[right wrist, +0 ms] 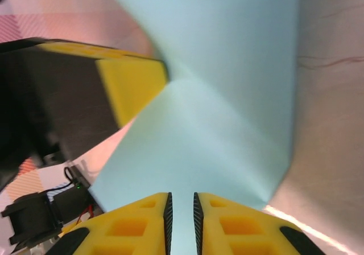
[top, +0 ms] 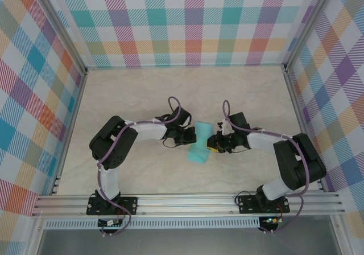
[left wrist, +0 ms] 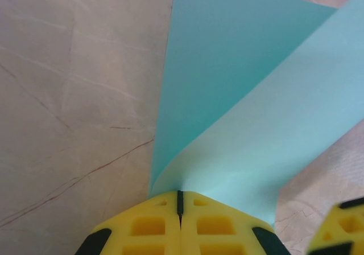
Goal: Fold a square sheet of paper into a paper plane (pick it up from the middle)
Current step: Fold the square sheet of paper in half at the center of the table.
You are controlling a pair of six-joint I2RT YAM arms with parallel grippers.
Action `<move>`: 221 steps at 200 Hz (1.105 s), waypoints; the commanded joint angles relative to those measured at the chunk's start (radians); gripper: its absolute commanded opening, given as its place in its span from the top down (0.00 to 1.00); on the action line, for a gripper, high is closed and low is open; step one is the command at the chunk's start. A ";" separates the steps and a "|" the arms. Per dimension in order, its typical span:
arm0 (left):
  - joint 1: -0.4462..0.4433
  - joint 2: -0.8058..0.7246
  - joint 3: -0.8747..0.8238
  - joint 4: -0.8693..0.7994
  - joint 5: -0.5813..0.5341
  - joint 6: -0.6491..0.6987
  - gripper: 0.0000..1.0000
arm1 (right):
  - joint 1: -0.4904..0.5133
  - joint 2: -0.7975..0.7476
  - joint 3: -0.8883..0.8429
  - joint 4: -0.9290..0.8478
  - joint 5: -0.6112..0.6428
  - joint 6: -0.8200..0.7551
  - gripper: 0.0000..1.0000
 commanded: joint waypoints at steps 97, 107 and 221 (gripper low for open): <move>-0.017 0.071 -0.024 -0.079 -0.052 0.017 1.00 | 0.009 0.148 -0.081 0.079 -0.063 -0.029 0.79; -0.017 0.072 -0.023 -0.081 -0.054 0.019 1.00 | 0.009 0.155 -0.086 0.077 -0.062 -0.034 0.80; -0.017 0.072 -0.016 -0.084 -0.054 0.018 1.00 | 0.087 -0.019 -0.097 0.063 -0.001 -0.052 0.79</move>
